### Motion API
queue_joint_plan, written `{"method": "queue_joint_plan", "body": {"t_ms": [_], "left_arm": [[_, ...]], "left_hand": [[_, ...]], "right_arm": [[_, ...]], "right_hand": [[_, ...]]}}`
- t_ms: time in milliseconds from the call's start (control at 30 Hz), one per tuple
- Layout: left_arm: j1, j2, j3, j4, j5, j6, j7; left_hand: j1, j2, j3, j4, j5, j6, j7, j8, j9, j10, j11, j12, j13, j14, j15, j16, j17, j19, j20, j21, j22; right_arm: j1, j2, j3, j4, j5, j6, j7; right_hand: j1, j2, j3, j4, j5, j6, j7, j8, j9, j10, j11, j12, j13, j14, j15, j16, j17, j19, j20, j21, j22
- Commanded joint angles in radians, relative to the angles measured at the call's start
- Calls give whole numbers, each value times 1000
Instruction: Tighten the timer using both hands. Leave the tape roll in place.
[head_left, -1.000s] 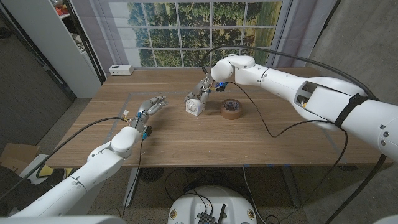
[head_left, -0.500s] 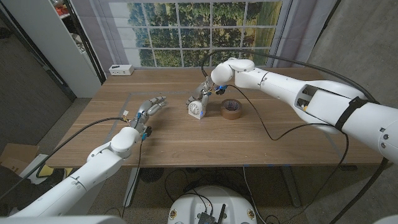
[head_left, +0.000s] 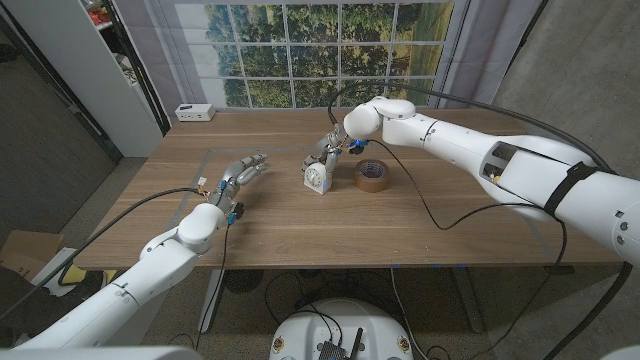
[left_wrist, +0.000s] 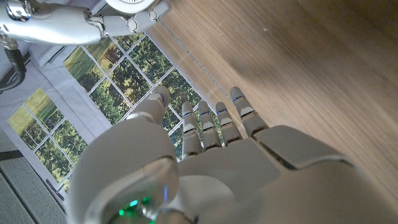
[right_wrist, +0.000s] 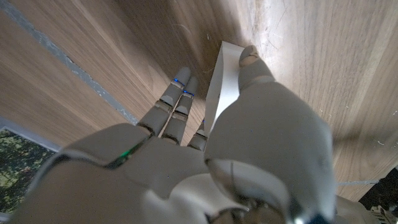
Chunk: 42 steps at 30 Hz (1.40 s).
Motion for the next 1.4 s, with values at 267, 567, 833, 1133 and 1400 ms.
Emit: {"method": "queue_joint_plan", "body": {"t_ms": [267, 567, 833, 1133, 1400], "left_arm": [[-4, -5, 8, -7, 24, -8, 17], [-15, -9, 17, -19, 58, -12, 26], [-19, -1, 15, -48, 78, 3, 34], [-9, 17, 14, -89, 117, 23, 44], [-2, 50, 10, -156, 168, 76, 54]], "left_hand": [[13, -1, 3, 1, 5, 10, -4, 1, 6, 7, -6, 5, 2, 6, -6, 4, 3, 6, 7, -7, 4], [14, -17, -9, -4, -2, 34, -13, 9, 6, 24, -13, 11, 4, 22, -16, 9, 2, 12, 3, -8, 4], [16, -22, -14, -7, -5, 38, -18, 10, 6, 31, -16, 14, 5, 26, -19, 10, 2, 14, 1, -9, 5], [23, -32, -19, -14, -8, 54, -20, 14, 7, 38, -22, 16, 5, 28, -21, 9, 1, 13, 1, -12, 5], [49, -59, -33, -27, -18, 117, -25, 40, 16, 59, -32, 22, 6, 42, -33, 11, -1, 14, -1, -18, 5]], "right_arm": [[-34, -24, 97, 19, 139, -24, 4], [-46, -38, 146, 18, 234, -79, 17], [-59, -62, 176, -15, 289, -128, 14], [-63, -75, 203, -38, 347, -188, 15], [-78, -92, 218, -78, 377, -228, -8]], "right_hand": [[10, 42, 11, 3, 12, 141, -1, 60, 27, 116, 4, 57, 25, 88, -177, 36, 8, 22, -7, 25, 2], [8, 43, 11, 4, 14, 202, -1, 84, 39, 165, 16, 83, 38, 130, -178, 51, 16, 35, -18, 38, 1], [11, 42, 13, 1, 15, 224, -1, 91, 45, 176, 23, 92, 47, 151, -179, 56, 20, 47, -25, 49, 1], [10, 44, 15, 2, 17, 231, 0, 92, 49, 182, 39, 97, 54, 171, -180, 61, 23, 56, -27, 58, 2], [12, 43, 16, 1, 20, 235, 1, 93, 53, 192, 52, 104, 60, 178, -181, 61, 25, 55, -28, 62, 2]]}}
